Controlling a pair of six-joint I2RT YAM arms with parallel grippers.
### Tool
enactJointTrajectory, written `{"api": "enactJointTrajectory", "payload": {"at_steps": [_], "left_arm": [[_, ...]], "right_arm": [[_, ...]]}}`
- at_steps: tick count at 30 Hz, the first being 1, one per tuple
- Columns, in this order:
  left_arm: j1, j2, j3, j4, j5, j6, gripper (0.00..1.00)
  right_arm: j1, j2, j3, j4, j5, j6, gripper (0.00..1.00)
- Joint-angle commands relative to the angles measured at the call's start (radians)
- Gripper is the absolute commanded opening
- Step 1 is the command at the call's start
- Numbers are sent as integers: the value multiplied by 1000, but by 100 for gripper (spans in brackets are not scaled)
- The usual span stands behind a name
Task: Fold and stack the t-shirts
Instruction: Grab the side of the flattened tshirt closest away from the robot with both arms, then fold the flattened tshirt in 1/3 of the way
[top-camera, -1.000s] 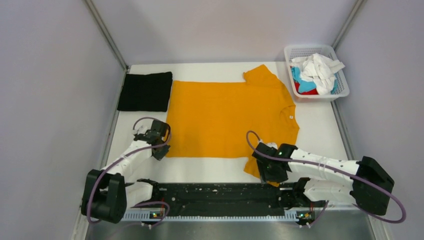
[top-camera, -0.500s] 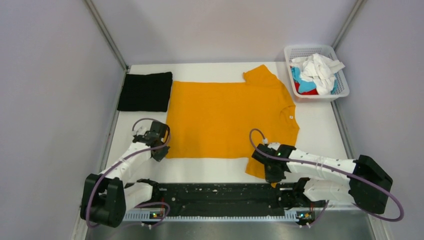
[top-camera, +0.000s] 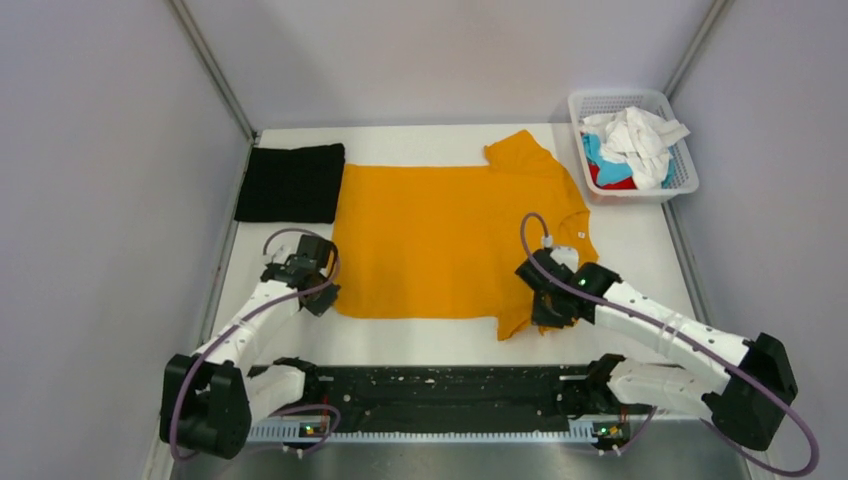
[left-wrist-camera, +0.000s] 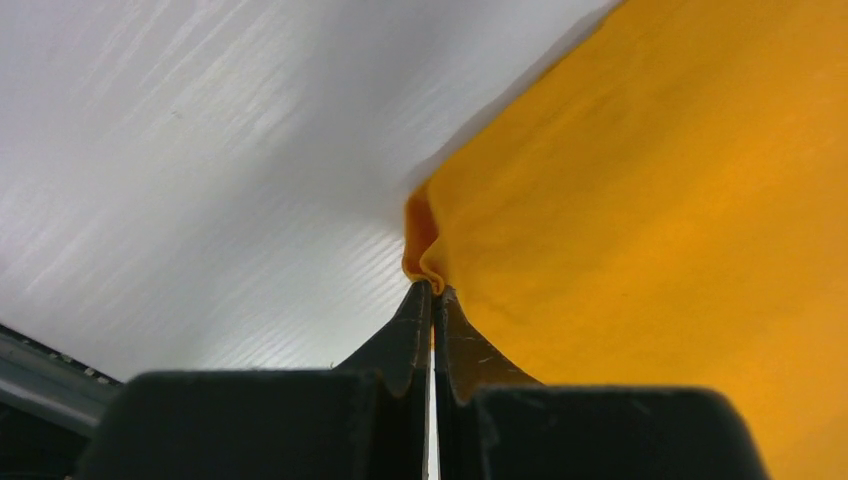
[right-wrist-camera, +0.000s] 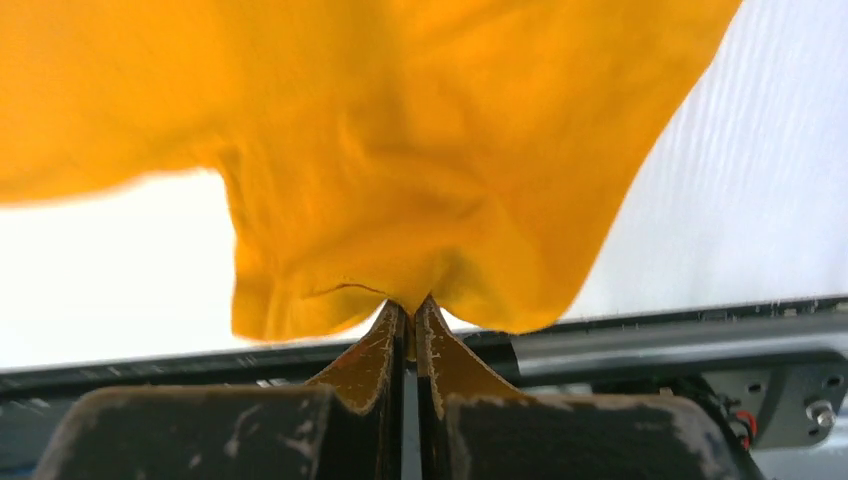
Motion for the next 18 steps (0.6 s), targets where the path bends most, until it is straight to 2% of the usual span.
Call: {"api": "enactJointTrajectory", "payload": {"at_steps": [1,9,18], "left_arm": [[16,83,126,53,25,23,0],[76,263,334,38,49,70,0],[151,372,469,57,42,128,0]], "right_arm": [[-143,3,108,106,76,-150,0],[-367,160,298,210,72,-373,0],[-469,386,505,302,82,-504,0]]}}
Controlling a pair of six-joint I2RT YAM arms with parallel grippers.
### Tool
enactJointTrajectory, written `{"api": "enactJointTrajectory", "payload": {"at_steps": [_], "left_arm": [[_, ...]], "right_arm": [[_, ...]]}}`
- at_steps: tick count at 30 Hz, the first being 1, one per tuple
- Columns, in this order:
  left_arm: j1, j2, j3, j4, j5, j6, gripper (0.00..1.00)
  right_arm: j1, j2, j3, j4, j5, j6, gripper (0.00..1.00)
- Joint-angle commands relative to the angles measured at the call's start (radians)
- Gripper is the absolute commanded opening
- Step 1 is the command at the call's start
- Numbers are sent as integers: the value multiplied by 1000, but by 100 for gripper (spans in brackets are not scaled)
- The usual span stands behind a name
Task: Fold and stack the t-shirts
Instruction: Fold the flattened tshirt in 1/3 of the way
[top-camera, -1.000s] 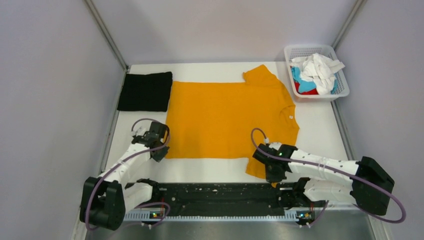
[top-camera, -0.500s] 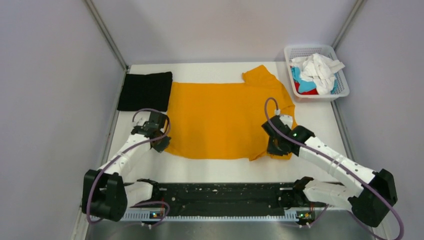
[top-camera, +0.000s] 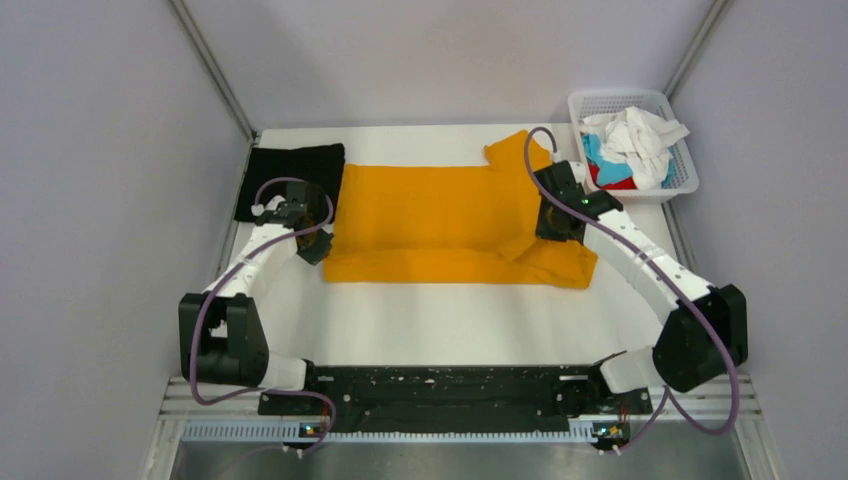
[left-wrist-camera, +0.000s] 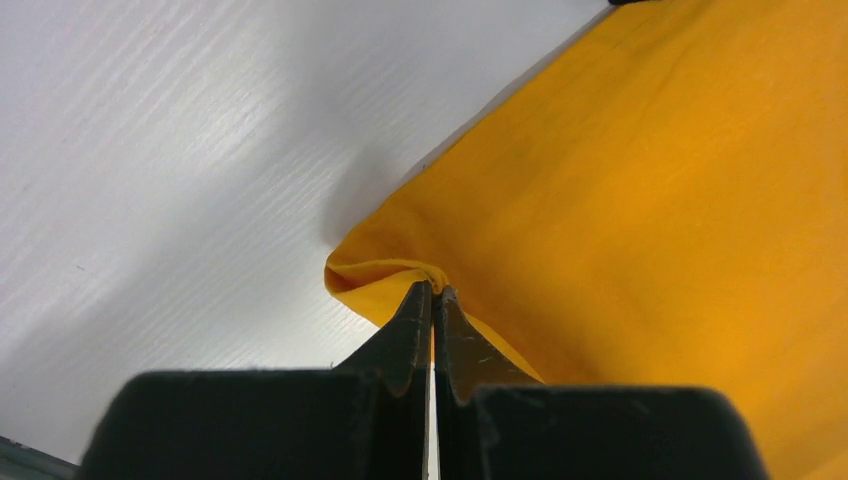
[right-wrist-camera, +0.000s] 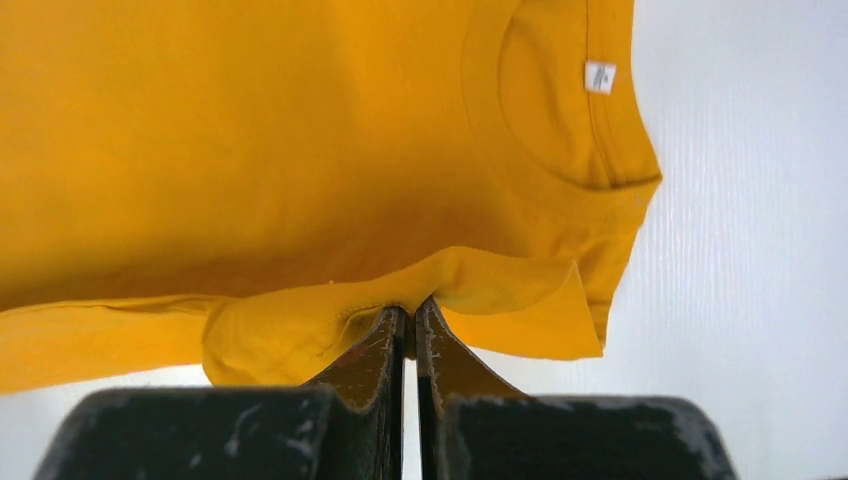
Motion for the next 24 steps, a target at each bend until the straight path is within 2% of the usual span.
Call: {"api": "enactJointTrajectory", "payload": {"at_steps": [1,9,13,14,15,16,17,19,20,21,22,24], "left_arm": [[27,61,97,29,-13,56,0],[40,239,227,50,1,104,0],[46,323,288,43,-8,111,0],[48,338,303,38,-22,112,3],[50,352,319,34,-34,115,14],[53,365,337,27,-43,120,27],[56,376,359,18,-48,123,39],[57,385,402,-7,-50,133,63],[57,385,423,-21,-50,138,73],[56,380,438,-31,-48,148,80],[57,371,448,-39,-49,153,84],[55,359,457,-50,-41,170,88]], "right_arm": [[-43,95,115,70,21,-85,0],[-100,264,224,179,-20,-174,0],[-126,422,347,174,-57,-198,0],[-131,463,384,168,-59,-194,0],[-134,505,423,160,-45,-179,1],[-136,554,470,153,-36,-170,6],[-140,603,528,124,-26,-155,14],[-141,696,665,56,-2,-129,56],[-141,726,716,27,17,-111,65],[-141,738,746,13,29,-97,75],[-140,732,751,15,33,-84,80],[-139,680,702,60,17,-77,97]]}}
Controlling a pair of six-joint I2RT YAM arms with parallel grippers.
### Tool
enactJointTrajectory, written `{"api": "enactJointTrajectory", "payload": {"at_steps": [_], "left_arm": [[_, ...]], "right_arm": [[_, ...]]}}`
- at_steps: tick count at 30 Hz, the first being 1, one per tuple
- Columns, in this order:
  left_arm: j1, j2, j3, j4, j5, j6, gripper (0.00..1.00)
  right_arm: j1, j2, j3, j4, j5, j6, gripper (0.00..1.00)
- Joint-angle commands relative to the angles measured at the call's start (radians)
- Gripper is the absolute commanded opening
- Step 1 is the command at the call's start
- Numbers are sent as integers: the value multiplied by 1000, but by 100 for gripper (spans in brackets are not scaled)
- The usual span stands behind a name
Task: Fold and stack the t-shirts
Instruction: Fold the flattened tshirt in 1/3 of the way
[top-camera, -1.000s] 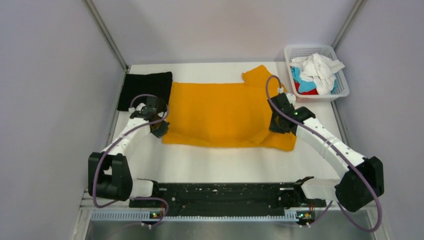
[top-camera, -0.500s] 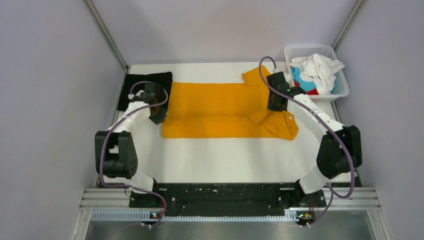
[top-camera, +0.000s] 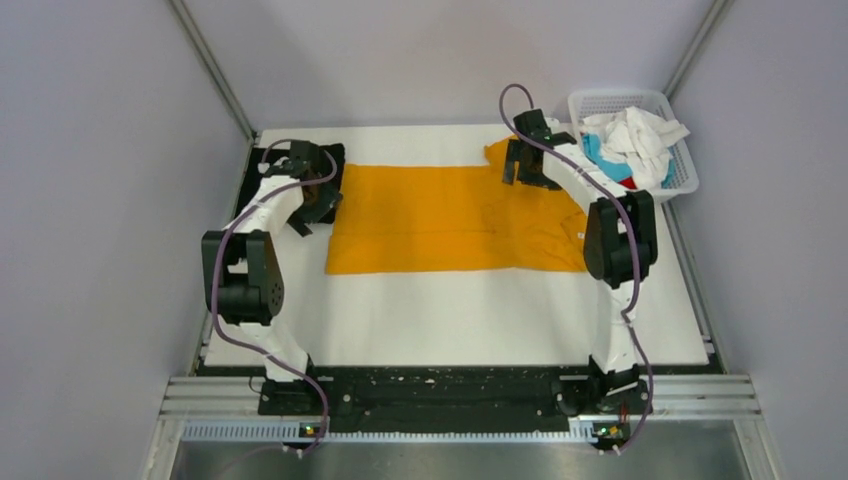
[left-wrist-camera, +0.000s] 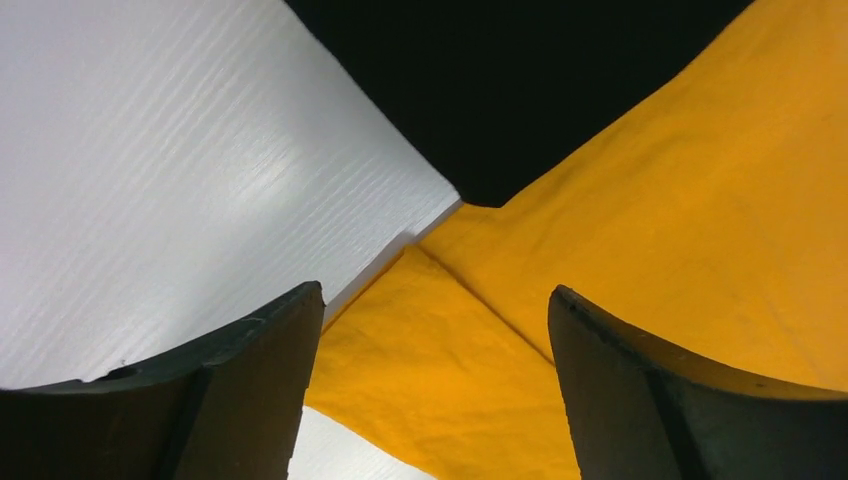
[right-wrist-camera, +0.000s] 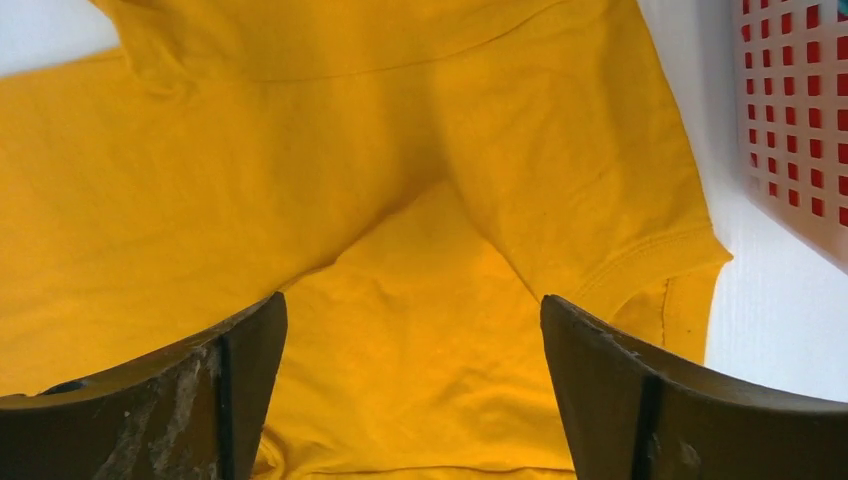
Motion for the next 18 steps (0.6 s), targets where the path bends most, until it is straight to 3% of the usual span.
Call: {"api": "enactJointTrajectory", "payload": {"at_steps": [1,7,13,18], "left_arm": [[2,-42,57,-35,-4,44,89],[-28,-13,23,50,171,76,92],[-80,77,3,122,230,94,94],[-105,90,-113,187,282,75,94]], "right_arm": [[-5,-104,-23,17,8,45,98],[-5,-284,-393,248,-190,58,99],[-5,-292,-548,335,-220,69,99],[-4,-340,-718,383,-260,112,99]]}}
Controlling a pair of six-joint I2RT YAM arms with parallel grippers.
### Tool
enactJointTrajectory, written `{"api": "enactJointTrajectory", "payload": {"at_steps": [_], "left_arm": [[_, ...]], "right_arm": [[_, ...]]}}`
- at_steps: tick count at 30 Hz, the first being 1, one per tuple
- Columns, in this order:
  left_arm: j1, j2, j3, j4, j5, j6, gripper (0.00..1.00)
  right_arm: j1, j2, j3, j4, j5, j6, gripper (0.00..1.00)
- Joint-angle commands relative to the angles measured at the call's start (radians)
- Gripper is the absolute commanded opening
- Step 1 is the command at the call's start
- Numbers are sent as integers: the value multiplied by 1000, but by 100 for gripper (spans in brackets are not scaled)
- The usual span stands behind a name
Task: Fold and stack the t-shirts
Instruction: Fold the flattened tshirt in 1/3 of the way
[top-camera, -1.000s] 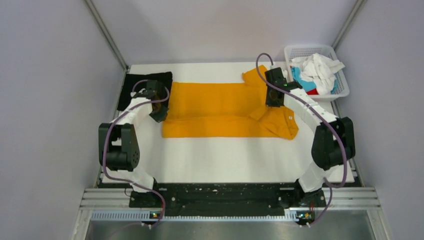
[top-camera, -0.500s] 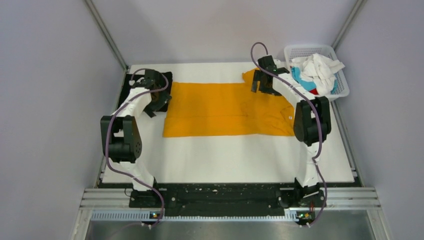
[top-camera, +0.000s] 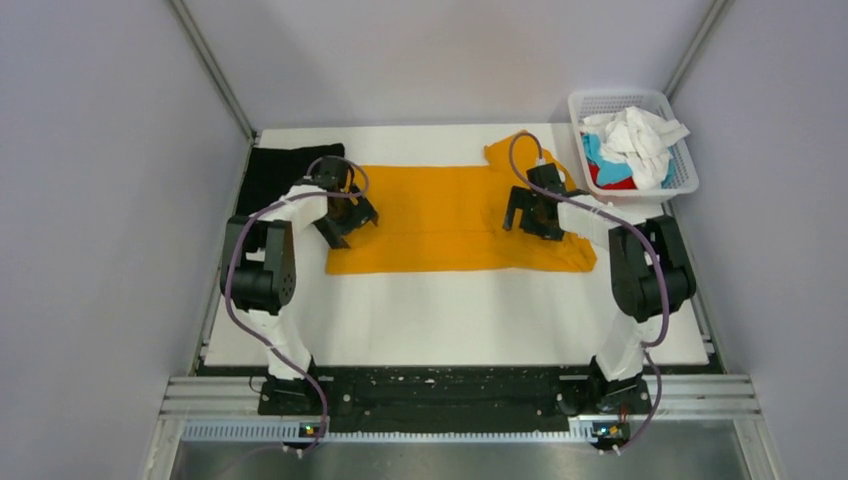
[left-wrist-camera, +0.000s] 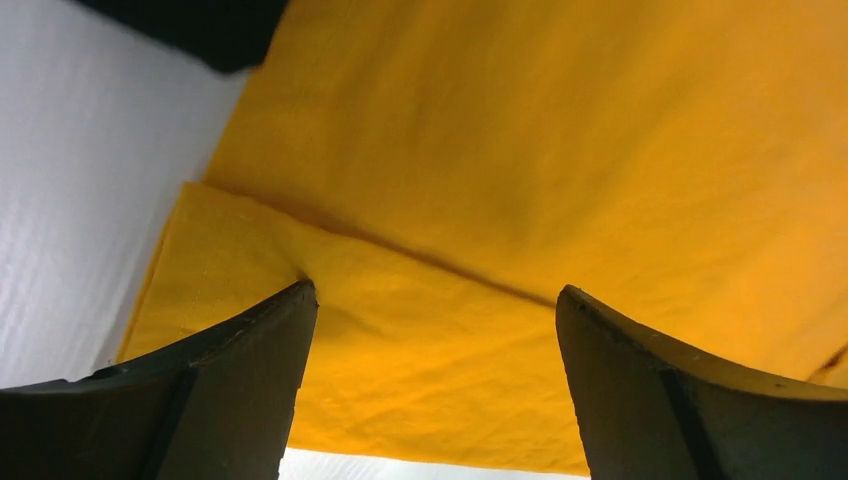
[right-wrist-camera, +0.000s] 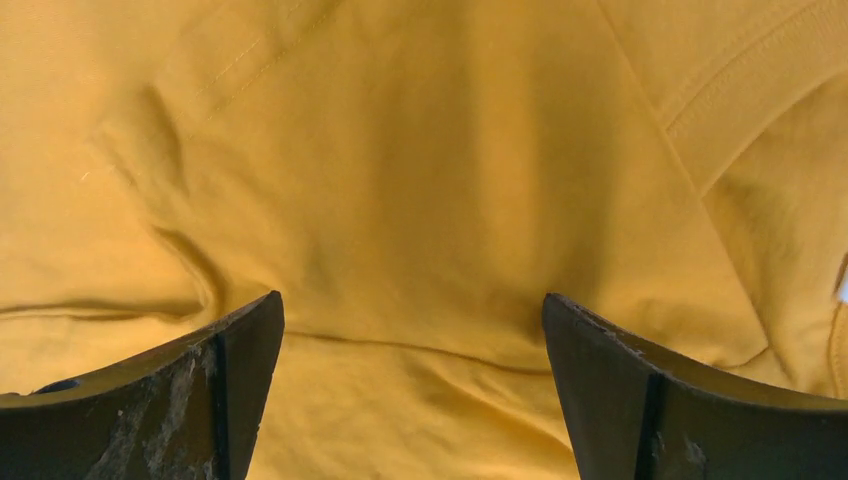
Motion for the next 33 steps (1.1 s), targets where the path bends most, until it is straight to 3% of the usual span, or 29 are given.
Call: {"api": "enactJointTrajectory", "payload": {"at_steps": [1,7,12,17,19,22,26,33], "left_arm": [[-14,-4,-121,65,42,-5,94],[-24,-156,-413,105,66,-27,93],[-25,-367,-655,95,49,-79,93],[-30,-578,-833,77,78,-126,93],[-37,-662,-878,74,83,-125,98],[-41,-796,-911,69,101,-163,99],[-43,-889,-877,-111,-40,-174,99],[-43,-910,-783,-101,-60,-145,99]], "right_arm": [[-5,-89,-137,74,-55,56,99],[8,-273,-377,79,-65,86,99],[94,-459,-527,15,-23,164,99],[150,-655,-655,-29,-29,284,98],[161,-711,-691,-40,-42,305,98],[166,-767,-728,-45,-49,312,98],[168,-827,-736,-68,-32,315,98],[169,-878,-614,-81,-19,249,99]]}}
